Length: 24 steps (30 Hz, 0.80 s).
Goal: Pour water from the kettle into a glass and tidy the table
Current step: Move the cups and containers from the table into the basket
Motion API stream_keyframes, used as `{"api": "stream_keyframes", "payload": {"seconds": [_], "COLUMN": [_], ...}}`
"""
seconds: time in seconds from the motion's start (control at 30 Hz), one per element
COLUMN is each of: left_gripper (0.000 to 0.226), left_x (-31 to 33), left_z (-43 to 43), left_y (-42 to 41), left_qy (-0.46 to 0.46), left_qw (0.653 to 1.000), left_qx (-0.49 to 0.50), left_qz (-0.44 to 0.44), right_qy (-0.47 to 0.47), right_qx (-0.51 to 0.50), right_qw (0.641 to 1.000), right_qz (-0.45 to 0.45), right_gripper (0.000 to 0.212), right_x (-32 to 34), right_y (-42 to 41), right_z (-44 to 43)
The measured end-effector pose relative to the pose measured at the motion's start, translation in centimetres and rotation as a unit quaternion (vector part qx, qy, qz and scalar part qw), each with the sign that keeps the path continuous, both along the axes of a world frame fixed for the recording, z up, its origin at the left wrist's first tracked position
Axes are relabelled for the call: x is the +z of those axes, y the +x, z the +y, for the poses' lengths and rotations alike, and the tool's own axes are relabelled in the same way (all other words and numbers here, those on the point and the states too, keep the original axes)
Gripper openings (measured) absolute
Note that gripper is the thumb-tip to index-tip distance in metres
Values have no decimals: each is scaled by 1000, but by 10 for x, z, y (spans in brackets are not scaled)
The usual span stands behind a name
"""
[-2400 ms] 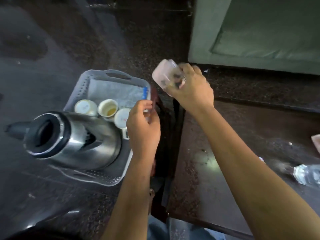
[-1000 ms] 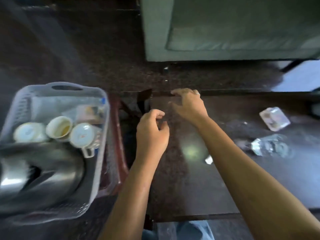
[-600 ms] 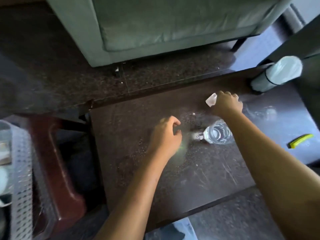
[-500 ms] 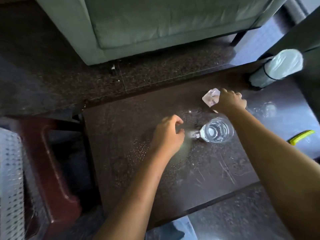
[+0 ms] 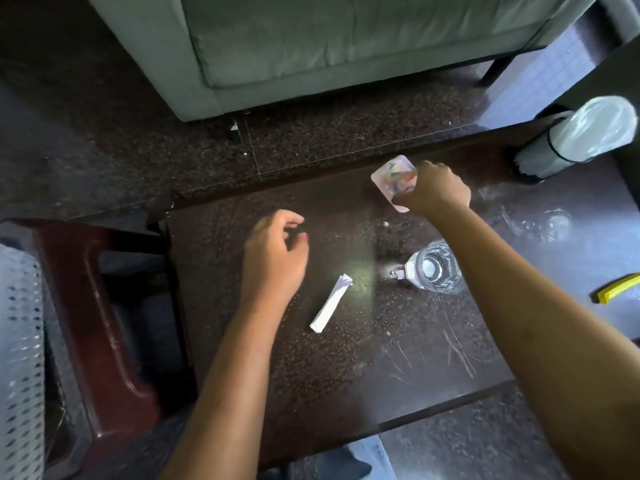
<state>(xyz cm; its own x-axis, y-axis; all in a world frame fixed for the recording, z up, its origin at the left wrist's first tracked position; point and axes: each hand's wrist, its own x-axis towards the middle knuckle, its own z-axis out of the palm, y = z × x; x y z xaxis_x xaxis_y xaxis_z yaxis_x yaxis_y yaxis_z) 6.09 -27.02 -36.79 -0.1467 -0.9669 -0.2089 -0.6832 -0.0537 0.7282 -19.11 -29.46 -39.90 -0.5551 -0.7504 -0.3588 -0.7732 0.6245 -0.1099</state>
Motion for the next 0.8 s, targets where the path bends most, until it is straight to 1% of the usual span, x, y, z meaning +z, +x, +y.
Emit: {"api": "stream_keyframes", "payload": {"seconds": [0.1, 0.23, 0.4, 0.47, 0.57, 0.7, 0.8], "left_gripper": [18, 25, 43, 51, 64, 68, 73], "left_x": [14, 36, 54, 56, 57, 50, 45], "left_z": [-9, -5, 5, 9, 14, 28, 35], "left_y": [60, 147, 225, 247, 271, 291, 299], "left_qy": [-53, -111, -148, -143, -93, -51, -2], "left_qw": [995, 972, 930, 917, 906, 921, 925], "left_qx": [70, 187, 332, 370, 412, 386, 379], "left_qz": [-40, -93, -56, -40, -2, 23, 38], "right_qy": [-60, -129, -182, -189, -176, -145, -123], "right_qx": [38, 113, 227, 273, 346, 416, 474], "right_qw": [996, 973, 927, 907, 882, 858, 844], "right_qz": [-61, -154, -235, -258, -268, -263, -220], "right_gripper": [55, 54, 52, 49, 45, 46, 43], "right_x": [19, 48, 84, 93, 98, 94, 90], "right_y": [59, 164, 300, 350, 421, 501, 550], "right_z": [-19, -41, -57, -61, -69, -78, -85]}}
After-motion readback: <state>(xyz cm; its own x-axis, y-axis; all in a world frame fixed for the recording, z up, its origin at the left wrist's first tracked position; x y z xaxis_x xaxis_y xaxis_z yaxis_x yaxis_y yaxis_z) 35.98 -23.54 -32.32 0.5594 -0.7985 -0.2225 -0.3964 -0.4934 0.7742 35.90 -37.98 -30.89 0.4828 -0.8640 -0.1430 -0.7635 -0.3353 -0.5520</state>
